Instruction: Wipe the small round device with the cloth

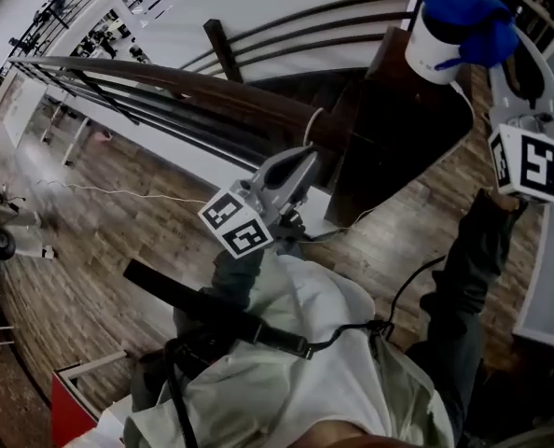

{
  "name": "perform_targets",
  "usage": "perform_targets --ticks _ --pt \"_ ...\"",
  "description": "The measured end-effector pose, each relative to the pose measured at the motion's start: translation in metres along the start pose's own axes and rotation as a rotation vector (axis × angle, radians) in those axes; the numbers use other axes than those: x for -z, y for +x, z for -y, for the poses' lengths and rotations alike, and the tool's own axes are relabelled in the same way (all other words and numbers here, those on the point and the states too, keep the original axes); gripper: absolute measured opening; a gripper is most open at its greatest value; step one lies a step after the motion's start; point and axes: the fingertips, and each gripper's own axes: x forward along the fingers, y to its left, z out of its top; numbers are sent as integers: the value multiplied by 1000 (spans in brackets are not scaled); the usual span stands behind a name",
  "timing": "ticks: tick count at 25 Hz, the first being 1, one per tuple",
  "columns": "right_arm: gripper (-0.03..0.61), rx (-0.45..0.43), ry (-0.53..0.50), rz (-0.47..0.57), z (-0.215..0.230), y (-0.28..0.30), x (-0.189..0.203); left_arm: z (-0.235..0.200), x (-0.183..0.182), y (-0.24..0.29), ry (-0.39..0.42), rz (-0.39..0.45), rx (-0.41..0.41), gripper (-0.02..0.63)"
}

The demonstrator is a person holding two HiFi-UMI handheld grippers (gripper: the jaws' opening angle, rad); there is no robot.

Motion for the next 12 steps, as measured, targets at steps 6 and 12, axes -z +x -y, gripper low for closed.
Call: perform_targets --ticks 6,12 --pt "110 -108 30 -148 -30 -18 55 -18 2 -15 2 17 -61 0" --pt "110 -93 23 -113 -35 -17 57 -16 3 -2 10 6 -15 0"
